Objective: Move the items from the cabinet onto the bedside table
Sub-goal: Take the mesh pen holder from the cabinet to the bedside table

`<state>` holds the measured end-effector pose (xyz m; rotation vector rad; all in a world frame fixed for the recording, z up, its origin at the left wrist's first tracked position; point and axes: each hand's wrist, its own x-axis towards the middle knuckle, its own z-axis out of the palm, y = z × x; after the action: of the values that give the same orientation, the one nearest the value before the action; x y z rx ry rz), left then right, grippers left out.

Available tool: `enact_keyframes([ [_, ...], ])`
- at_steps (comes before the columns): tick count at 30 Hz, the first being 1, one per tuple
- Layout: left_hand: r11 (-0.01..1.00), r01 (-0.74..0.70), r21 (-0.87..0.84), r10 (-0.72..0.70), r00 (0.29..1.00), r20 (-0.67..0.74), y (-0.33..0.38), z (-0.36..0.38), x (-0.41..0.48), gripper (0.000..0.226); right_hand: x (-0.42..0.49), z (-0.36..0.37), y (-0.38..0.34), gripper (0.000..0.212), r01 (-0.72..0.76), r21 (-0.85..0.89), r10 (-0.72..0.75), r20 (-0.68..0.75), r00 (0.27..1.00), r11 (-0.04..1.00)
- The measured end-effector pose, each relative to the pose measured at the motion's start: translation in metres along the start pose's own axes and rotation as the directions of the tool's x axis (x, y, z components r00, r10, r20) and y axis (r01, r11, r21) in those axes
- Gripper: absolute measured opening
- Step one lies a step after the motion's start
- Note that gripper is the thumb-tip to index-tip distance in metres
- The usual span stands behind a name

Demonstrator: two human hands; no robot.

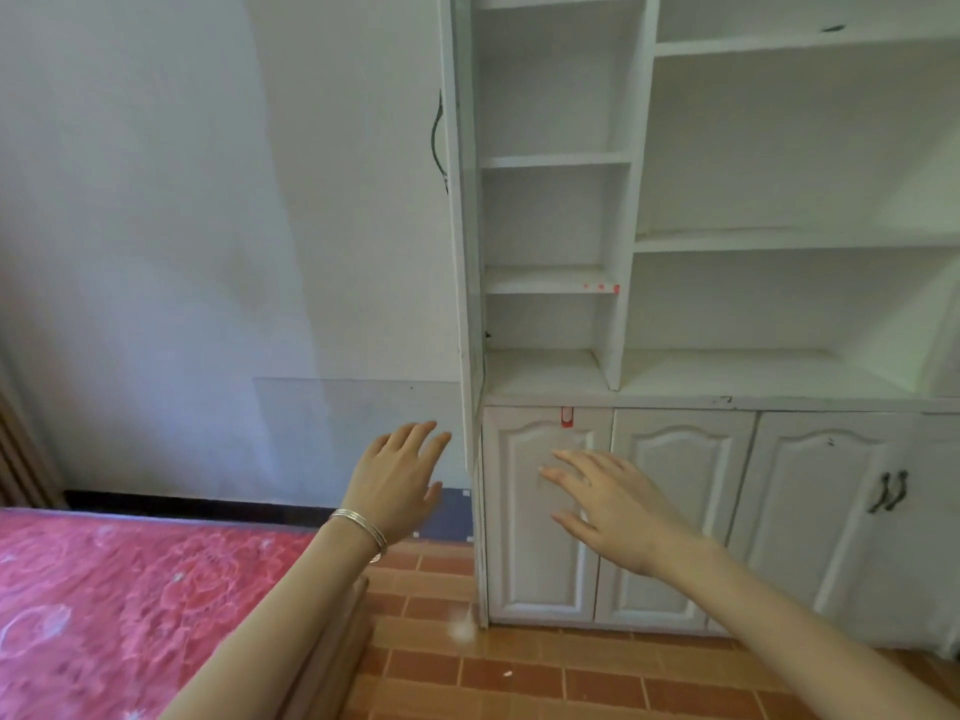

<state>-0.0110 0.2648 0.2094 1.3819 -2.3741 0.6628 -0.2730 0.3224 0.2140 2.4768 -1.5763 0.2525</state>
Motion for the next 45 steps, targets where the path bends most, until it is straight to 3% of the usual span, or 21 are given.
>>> enact_keyframes([
  [4, 0.999, 0.017, -0.039, -0.014, 0.997, 0.077, -0.022, 0.041, 0.045, 0.061, 0.032, 0.001, 0.019, 0.056, -0.007, 0.024, 0.008, -0.048, 0.999, 1.000],
  [11, 0.983, 0.180, 0.040, -0.184, 0.947, 0.263, -0.051, 0.100, 0.117, 0.064, 0.086, 0.018, 0.071, 0.066, 0.010, 0.046, -0.007, -0.053, 0.999, 0.999],
  [14, 0.975, 0.220, 0.042, -0.223, 0.934, 0.279, -0.050, 0.119, 0.146, 0.064, 0.110, 0.023, 0.101, 0.053, 0.031, 0.041, -0.029, -0.036, 0.999, 0.999],
  [17, 0.964, 0.261, 0.041, -0.262, 0.920, 0.291, -0.046, 0.134, 0.169, 0.066, 0.135, 0.028, 0.128, 0.059, 0.057, 0.017, -0.056, -0.046, 0.997, 0.998],
  [25, 0.944, 0.330, 0.022, -0.324, 0.908, 0.265, -0.042, 0.152, 0.186, 0.067, 0.197, 0.053, 0.169, 0.048, 0.212, 0.027, -0.212, -0.007, 0.977, 0.977],
  [29, 0.919, 0.354, -0.175, -0.303, 0.916, 0.262, -0.047, 0.153, 0.182, 0.071, 0.221, 0.073, 0.164, 0.049, 0.263, 0.066, -0.261, -0.041, 0.965, 0.963],
  [34, 0.928, 0.289, -0.235, -0.266, 0.956, 0.124, -0.057, 0.160, 0.186, 0.070, 0.243, 0.098, 0.166, 0.048, 0.272, 0.102, -0.266, -0.071, 0.961, 0.957],
  [39, 0.913, 0.266, -0.309, -0.249, 0.964, 0.092, -0.041, 0.172, 0.184, 0.064, 0.255, 0.123, 0.179, 0.049, 0.185, 0.124, -0.181, -0.040, 0.983, 0.975],
  [45, 0.937, 0.067, -0.342, -0.054, 0.997, 0.046, -0.034, 0.180, 0.206, 0.060, 0.271, 0.127, 0.200, 0.047, 0.120, 0.099, -0.113, -0.074, 0.991, 0.988],
])
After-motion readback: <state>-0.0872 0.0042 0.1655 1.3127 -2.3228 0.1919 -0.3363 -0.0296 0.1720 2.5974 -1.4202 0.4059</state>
